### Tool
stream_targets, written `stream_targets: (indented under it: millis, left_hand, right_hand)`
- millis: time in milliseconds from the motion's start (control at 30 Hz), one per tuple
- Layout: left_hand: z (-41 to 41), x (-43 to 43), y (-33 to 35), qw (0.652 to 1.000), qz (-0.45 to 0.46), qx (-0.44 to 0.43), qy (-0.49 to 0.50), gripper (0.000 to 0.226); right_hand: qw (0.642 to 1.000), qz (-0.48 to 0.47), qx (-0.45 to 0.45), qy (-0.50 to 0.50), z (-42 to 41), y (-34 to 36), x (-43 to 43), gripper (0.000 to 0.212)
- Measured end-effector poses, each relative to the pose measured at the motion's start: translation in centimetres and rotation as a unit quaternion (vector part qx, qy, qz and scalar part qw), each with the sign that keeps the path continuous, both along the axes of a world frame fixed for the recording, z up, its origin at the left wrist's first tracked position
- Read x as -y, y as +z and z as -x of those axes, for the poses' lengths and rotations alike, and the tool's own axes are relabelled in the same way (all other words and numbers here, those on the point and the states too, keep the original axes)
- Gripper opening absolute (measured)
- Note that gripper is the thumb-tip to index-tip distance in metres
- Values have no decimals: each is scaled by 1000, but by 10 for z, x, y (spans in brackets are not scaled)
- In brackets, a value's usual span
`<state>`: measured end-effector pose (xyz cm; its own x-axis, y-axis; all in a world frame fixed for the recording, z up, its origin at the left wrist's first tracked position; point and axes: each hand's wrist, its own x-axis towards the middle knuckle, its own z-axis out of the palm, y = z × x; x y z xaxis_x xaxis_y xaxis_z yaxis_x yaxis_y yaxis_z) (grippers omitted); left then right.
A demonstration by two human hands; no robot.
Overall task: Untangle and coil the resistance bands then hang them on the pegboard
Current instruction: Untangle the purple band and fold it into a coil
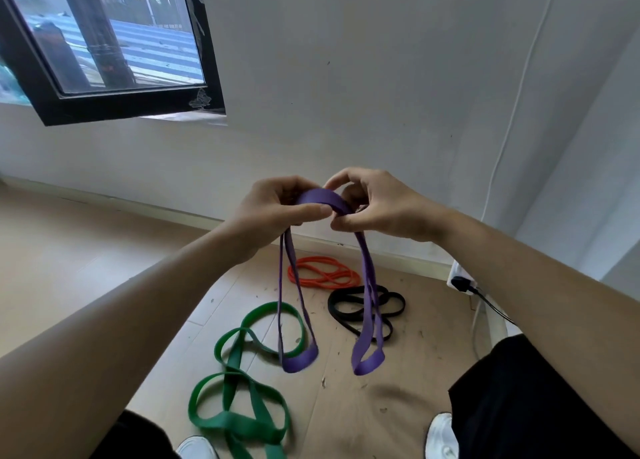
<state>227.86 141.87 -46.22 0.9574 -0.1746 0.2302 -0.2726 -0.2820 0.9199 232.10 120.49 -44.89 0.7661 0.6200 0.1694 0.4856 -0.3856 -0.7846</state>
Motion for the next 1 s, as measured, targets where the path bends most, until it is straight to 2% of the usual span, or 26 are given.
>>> stream_targets:
  millis: [67,167,367,500,633,1000]
  left_hand:
    - [-1,2,1,999,38,5,14,33]
    - [-1,1,1,998,50,2,27,39]
    - [1,-16,0,997,70,-18,26,35]
    - [3,-16,-2,996,78,-27,20,37]
    - [5,-14,2,995,94,-34,23,39]
    - [8,5,-14,995,83,-44,17,46]
  right_hand:
    - [999,20,-26,-10,-5,-6,4,36]
    - [998,22,-58,-20,-9,-13,9,27]
    - [990,-128,-57,-25,-7,-5,5,29]
    - [979,-200,-39,-29,-3,1,-8,21]
    - [973,-226,-14,-47,-2,6,-20,19]
    - [968,-245,-45,-25,1,10,-21,22]
